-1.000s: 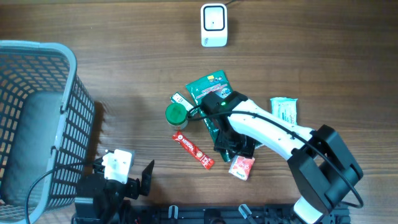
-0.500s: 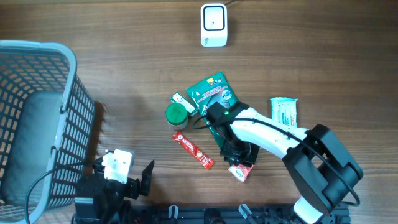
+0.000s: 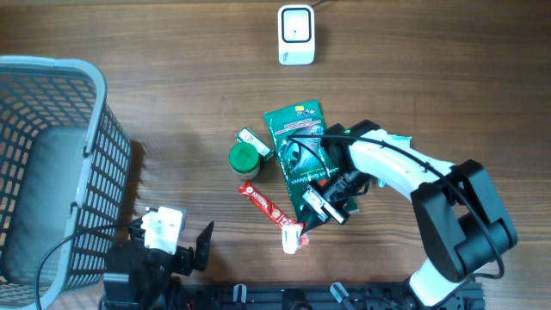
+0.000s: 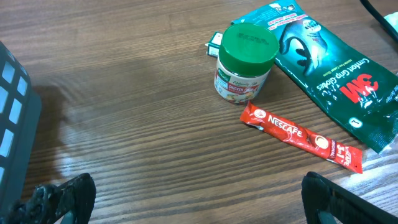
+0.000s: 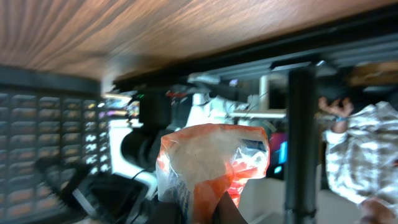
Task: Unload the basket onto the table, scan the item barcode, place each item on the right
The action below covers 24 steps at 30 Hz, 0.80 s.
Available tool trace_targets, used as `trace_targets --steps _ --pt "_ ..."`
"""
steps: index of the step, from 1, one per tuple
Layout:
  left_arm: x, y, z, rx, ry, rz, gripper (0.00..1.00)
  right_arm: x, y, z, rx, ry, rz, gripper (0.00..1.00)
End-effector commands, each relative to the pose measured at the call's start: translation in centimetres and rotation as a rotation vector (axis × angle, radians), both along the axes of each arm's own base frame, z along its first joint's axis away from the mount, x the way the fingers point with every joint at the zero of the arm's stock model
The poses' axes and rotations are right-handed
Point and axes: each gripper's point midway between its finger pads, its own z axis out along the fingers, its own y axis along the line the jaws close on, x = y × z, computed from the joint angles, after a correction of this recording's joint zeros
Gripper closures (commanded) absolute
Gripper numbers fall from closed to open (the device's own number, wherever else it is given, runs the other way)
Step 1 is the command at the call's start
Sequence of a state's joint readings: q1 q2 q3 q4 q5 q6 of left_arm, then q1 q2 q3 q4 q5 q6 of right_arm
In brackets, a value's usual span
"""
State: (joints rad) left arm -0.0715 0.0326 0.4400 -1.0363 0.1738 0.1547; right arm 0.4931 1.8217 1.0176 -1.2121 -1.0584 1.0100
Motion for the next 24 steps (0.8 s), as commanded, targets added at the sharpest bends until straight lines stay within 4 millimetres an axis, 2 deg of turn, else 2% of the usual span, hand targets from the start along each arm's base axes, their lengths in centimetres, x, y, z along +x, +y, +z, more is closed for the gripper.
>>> trace_targets --steps 1,4,8,10,13,17,19,21,24 --pt "0.0 -0.1 0.1 -0.010 -0.006 0.000 0.00 1.0 0.8 1.4 0.061 0.085 -0.091 0.96" --pt "0.0 -0.1 0.1 -0.010 -0.006 0.000 0.00 1.2 1.0 1.6 0.083 0.079 -0.095 0.96" --pt "0.0 -0.1 0.1 -0.010 -0.006 -0.001 0.00 3.3 2.3 1.4 0.305 -0.187 -0.030 0.96" --pt "0.0 -0.1 0.1 -0.010 -0.006 -0.001 0.00 3.8 2.6 1.5 0.334 -0.238 -0.023 0.96" --pt "0.0 -0.1 0.1 -0.010 -0.006 0.000 0.00 5.1 3.4 4.1 0.418 -0.339 -0.011 0.96" --pt "0.0 -0.1 0.1 -0.010 -0.006 0.000 0.00 6.8 3.9 10.7 0.486 -0.582 0.015 0.96" --pt "0.0 -0.1 0.1 -0.010 -0.006 0.000 0.00 7.3 3.0 13.0 0.391 -0.734 0.013 0.96" --pt "0.0 -0.1 0.1 -0.010 -0.006 0.000 0.00 8.0 0.8 14.0 0.210 -0.897 -0.024 0.95" --pt "0.0 -0.1 0.1 -0.010 -0.006 0.000 0.00 11.2 -6.0 14.2 -0.282 -1.115 -0.230 0.95"
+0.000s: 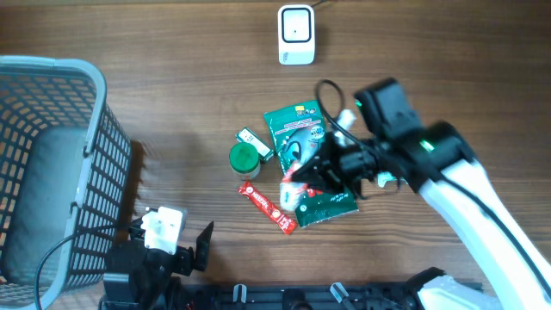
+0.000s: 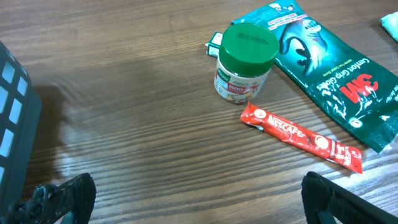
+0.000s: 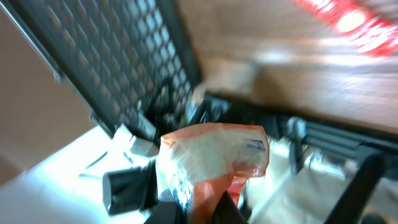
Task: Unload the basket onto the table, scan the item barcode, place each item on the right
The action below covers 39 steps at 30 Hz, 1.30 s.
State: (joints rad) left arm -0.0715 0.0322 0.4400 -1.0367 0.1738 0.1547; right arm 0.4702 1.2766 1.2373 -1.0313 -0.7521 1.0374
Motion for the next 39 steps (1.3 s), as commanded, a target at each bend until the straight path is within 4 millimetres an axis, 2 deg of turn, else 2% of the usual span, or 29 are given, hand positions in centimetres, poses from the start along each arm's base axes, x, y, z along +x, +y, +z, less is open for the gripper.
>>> trace_targets --steps 1,3,5,8,9,11,12,14,16,17,19,21,23,27,29,30,32,34,35,36,37,38,39 --pt "0.0 -0.1 0.1 -0.010 -0.006 0.000 0.00 5.4 -7.3 -0.8 -0.352 -0.179 -0.481 0.96" --pt "0.0 -0.1 0.1 -0.010 -0.006 0.000 0.00 7.6 -10.4 -1.1 -0.471 -0.222 -0.684 0.96" --pt "0.0 -0.1 0.1 -0.010 -0.006 0.000 0.00 9.8 -11.0 -1.4 -0.511 -0.277 -0.744 0.95" --pt "0.0 -0.1 0.1 -0.010 -0.006 0.000 0.00 16.9 -6.9 -2.1 -0.425 -0.448 -0.674 0.96" --pt "0.0 -0.1 0.1 -0.010 -0.006 0.000 0.00 18.4 -5.8 -2.1 -0.399 -0.499 -0.646 0.96" --pt "0.0 -0.1 0.1 -0.010 -0.006 0.000 0.00 23.1 -2.6 -2.3 -0.294 -0.630 -0.613 0.95" --pt "0.0 -0.1 0.1 -0.010 -0.006 0.000 0.00 24.5 -1.7 -2.6 -0.258 -0.658 -0.620 0.96" --pt "0.0 -0.1 0.1 -0.010 -0.006 0.000 0.00 29.0 0.7 -3.4 -0.136 -0.773 -0.666 0.95" --pt "0.0 -0.1 0.1 -0.010 -0.006 -0.001 0.00 31.8 2.1 -4.3 -0.049 -0.858 -0.697 0.96" --pt "0.0 -0.1 0.1 -0.010 -0.006 0.000 0.00 34.0 2.8 -5.6 -0.018 -0.884 -0.717 0.96" --pt "0.0 -0.1 0.1 -0.010 -0.006 0.000 0.00 36.0 3.0 -7.3 -0.023 -0.858 -0.737 0.95" --pt "0.0 -0.1 0.1 -0.010 -0.006 0.000 0.00 38.8 2.8 -8.6 -0.043 -0.849 -0.752 0.96" --pt "0.0 -0.1 0.1 -0.010 -0.006 0.000 0.00 40.8 1.6 -8.5 -0.099 -0.840 -0.754 0.96" --pt "0.0 -0.1 0.1 -0.010 -0.006 0.000 0.00 41.0 -0.1 -8.3 -0.093 -0.782 -0.687 0.96" --pt "0.0 -0.1 0.1 -0.010 -0.006 0.000 0.00 40.7 -3.2 -7.5 -0.169 -0.768 -0.671 0.95" --pt "0.0 -0.1 0.1 -0.010 -0.006 0.000 0.00 40.2 -5.9 -7.1 -0.255 -0.750 -0.671 0.95" --pt "0.0 -0.1 0.1 -0.010 -0.006 0.000 0.00 38.2 -14.0 -6.4 -0.471 -0.648 -0.774 0.96" --pt "0.0 -0.1 0.1 -0.010 -0.006 0.000 0.00 33.0 -25.6 -6.8 -0.784 -0.449 -0.930 0.96" --pt "0.0 -0.1 0.1 -0.010 -0.006 0.000 0.00 30.1 -30.7 -7.3 -0.921 -0.351 -0.986 0.95" --pt "0.0 -0.1 0.1 -0.010 -0.006 0.000 0.00 25.6 -37.0 -8.3 -1.110 -0.194 -1.046 0.95" --pt "0.0 -0.1 0.1 -0.010 -0.006 0.000 0.00 21.1 -42.3 -9.6 -1.266 -0.040 -1.086 0.96" --pt "0.0 -0.1 0.1 -0.010 -0.006 0.000 0.00 17.7 -45.8 -10.9 -1.338 0.080 -1.116 0.96" --pt "0.0 -0.1 0.1 -0.010 -0.006 0.000 0.00 15.4 -47.9 -12.2 -1.357 0.160 -1.127 0.96"
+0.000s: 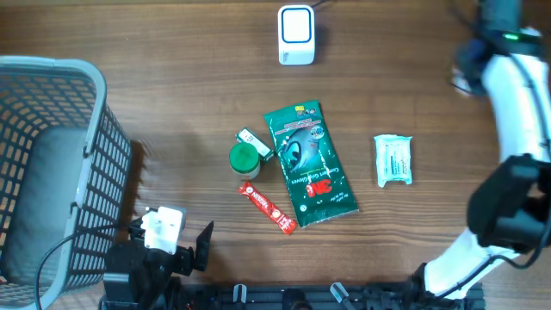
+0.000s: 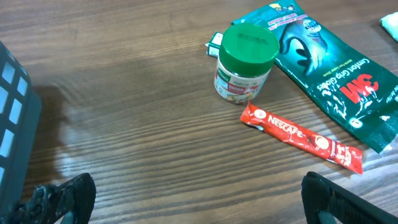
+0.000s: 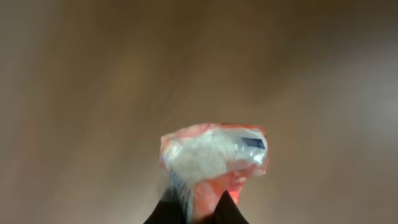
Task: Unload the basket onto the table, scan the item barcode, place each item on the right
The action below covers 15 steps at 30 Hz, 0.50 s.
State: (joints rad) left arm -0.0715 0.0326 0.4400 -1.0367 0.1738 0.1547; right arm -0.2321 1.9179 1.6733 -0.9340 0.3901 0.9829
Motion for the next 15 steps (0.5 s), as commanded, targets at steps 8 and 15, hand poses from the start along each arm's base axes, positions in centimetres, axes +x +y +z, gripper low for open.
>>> trace_targets --steps 8,15 --pt "0.0 -0.1 0.1 -0.010 -0.006 0.000 0.00 -13.8 -12.6 -7.0 0.240 0.165 -0.279 0.03" --pt "0.0 -0.1 0.1 -0.010 -0.007 0.000 0.00 -11.4 -1.9 1.7 0.541 -0.001 0.155 0.00"
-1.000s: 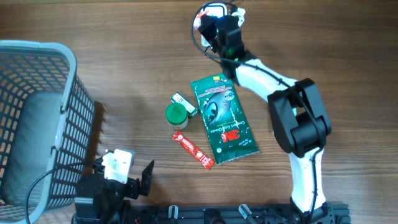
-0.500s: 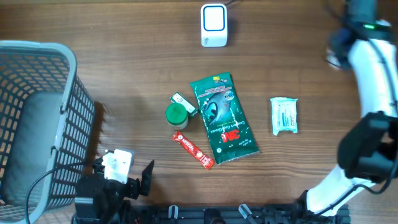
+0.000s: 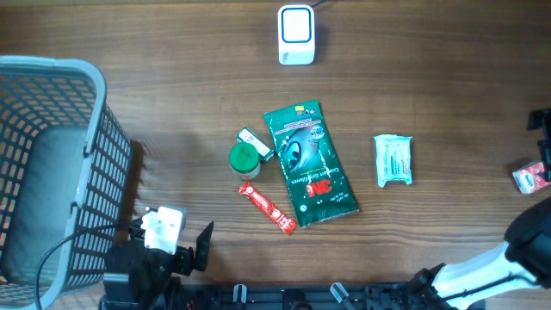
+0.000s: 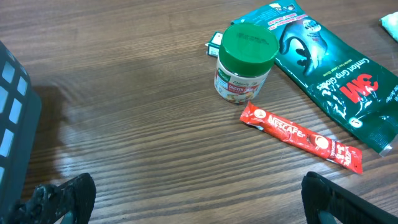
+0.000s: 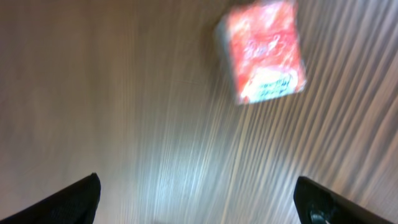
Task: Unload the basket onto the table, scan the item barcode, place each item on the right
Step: 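Reach the right gripper to the light-green tissue pack and grasp it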
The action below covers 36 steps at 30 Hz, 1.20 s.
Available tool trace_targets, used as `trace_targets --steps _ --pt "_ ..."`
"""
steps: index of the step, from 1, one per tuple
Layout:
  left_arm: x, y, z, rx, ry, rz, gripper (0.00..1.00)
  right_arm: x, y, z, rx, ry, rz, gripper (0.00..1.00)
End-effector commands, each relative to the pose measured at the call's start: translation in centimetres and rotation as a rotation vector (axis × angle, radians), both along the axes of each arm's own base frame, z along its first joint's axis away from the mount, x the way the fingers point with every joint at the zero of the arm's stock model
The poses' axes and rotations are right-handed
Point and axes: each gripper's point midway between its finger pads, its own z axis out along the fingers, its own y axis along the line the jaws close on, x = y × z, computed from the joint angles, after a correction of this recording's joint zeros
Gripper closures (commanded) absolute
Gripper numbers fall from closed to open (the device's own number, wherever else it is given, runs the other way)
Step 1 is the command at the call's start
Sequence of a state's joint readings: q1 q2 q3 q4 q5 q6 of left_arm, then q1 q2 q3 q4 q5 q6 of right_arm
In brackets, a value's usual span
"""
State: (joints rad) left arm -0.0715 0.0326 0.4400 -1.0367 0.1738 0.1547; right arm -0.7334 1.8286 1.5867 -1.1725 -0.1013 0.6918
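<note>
A red-orange packet (image 5: 264,53) lies flat on the wood at the table's far right edge (image 3: 528,176). My right gripper (image 5: 199,202) is open just short of it, nothing between its dark fingertips (image 5: 78,198). The white barcode scanner (image 3: 295,34) stands at the far middle of the table. My left gripper (image 4: 199,202) is open and empty, low over bare wood near the front left (image 3: 164,250). Ahead of it stand a green-lidded jar (image 4: 245,62) and a red Nescafe stick (image 4: 301,137).
A grey mesh basket (image 3: 52,164) fills the left side. In the middle lie a green 3M glove pack (image 3: 308,164), the green-lidded jar (image 3: 244,158) and a small green box (image 3: 250,138). A white tissue pack (image 3: 394,159) lies right of them.
My right gripper was shut on the red-orange packet near the table's far right corner. It is now open, and the packet lies on the wood at the right edge.
My right gripper was shut on the red-orange packet low by the Nescafe stick's near end. Then it held the packet above the 3M pack, then near the far right. Now the packet lies released at the right edge. The left arm stayed still.
</note>
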Motion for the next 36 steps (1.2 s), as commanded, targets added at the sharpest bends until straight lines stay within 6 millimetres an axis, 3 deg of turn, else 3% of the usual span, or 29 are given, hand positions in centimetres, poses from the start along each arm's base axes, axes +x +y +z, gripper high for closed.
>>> trace_targets --steps 1,2,4,5,10,15,21,22,25,28,30,32,34,36 --pt "0.0 -0.1 0.1 -0.010 -0.007 0.000 0.00 1.5 6.8 3.8 0.093 -0.094 0.247 0.00" --pt "0.0 -0.1 0.1 -0.010 -0.007 0.000 0.00 1.3 8.5 3.9 0.124 -0.080 0.295 0.00" --pt "0.0 -0.1 0.1 -0.010 -0.006 0.000 0.00 1.2 14.6 4.0 0.265 -0.057 0.466 0.00" --pt "0.0 -0.1 0.1 -0.010 -0.006 0.000 0.00 1.3 16.4 3.7 0.300 -0.054 0.512 0.00" --pt "0.0 -0.1 0.1 -0.010 -0.007 0.000 0.00 -0.1 21.5 1.1 0.345 0.039 0.721 0.00" --pt "0.0 -0.1 0.1 -0.010 -0.007 0.000 0.00 -0.9 24.1 -3.9 0.302 0.101 0.833 0.00" --pt "0.0 -0.1 0.1 -0.010 -0.006 -0.001 0.00 -2.2 24.1 -11.5 0.255 0.062 0.792 0.00" --pt "0.0 -0.1 0.1 -0.010 -0.006 -0.001 0.00 -2.6 24.2 -12.2 0.259 0.066 0.779 0.06" --pt "0.0 -0.1 0.1 -0.010 -0.006 0.000 0.00 -3.6 24.4 -13.5 0.267 0.083 0.703 0.46" --pt "0.0 -0.1 0.1 -0.010 -0.006 0.000 0.00 -3.3 24.5 -13.5 0.282 0.080 0.637 0.92" --pt "0.0 -0.1 0.1 -0.010 -0.006 0.000 0.00 -3.1 25.1 -13.2 0.316 0.059 0.637 0.95" --pt "0.0 -0.1 0.1 -0.010 -0.006 0.000 0.00 -2.7 27.8 -10.9 0.490 -0.001 0.635 0.96" --pt "0.0 -0.1 0.1 -0.010 -0.007 0.000 0.00 -2.4 32.1 -5.8 0.815 -0.089 0.587 0.96" --pt "0.0 -0.1 0.1 -0.010 -0.006 0.000 0.00 -2.8 35.0 -0.7 1.136 -0.145 0.473 0.96"
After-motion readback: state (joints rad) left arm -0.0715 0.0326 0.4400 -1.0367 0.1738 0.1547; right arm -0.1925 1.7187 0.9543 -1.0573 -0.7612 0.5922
